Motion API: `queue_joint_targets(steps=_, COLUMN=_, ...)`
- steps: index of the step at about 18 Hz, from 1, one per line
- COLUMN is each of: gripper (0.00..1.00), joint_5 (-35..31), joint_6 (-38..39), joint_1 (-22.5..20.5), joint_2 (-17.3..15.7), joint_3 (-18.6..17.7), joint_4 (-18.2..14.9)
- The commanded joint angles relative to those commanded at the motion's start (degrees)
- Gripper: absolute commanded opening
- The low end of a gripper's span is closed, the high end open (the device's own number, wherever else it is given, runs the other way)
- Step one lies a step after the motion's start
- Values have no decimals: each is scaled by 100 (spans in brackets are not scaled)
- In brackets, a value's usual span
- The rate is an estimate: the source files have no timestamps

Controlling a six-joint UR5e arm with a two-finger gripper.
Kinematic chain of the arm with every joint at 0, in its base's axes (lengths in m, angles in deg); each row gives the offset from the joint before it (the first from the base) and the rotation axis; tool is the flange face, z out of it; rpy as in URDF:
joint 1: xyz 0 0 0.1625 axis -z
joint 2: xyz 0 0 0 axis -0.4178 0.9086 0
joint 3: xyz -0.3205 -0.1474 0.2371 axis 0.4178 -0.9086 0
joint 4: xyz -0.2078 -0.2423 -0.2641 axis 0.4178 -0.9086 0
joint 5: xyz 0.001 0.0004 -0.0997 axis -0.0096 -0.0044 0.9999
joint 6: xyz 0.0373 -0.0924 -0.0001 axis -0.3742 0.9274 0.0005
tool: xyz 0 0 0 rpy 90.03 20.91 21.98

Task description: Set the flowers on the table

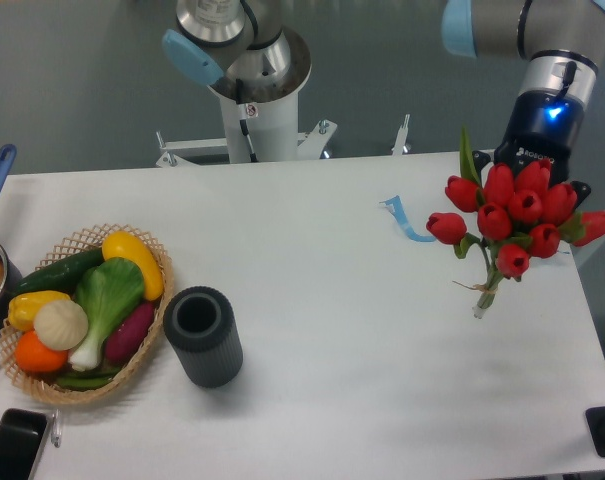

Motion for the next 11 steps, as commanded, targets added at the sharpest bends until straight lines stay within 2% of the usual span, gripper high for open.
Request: queue_joint_targets(steps=11, gripper=44, joint_5=-53, joint_6=-105, joint_1=-27, joint_2=-9, joint_3=-44, joint_4=0)
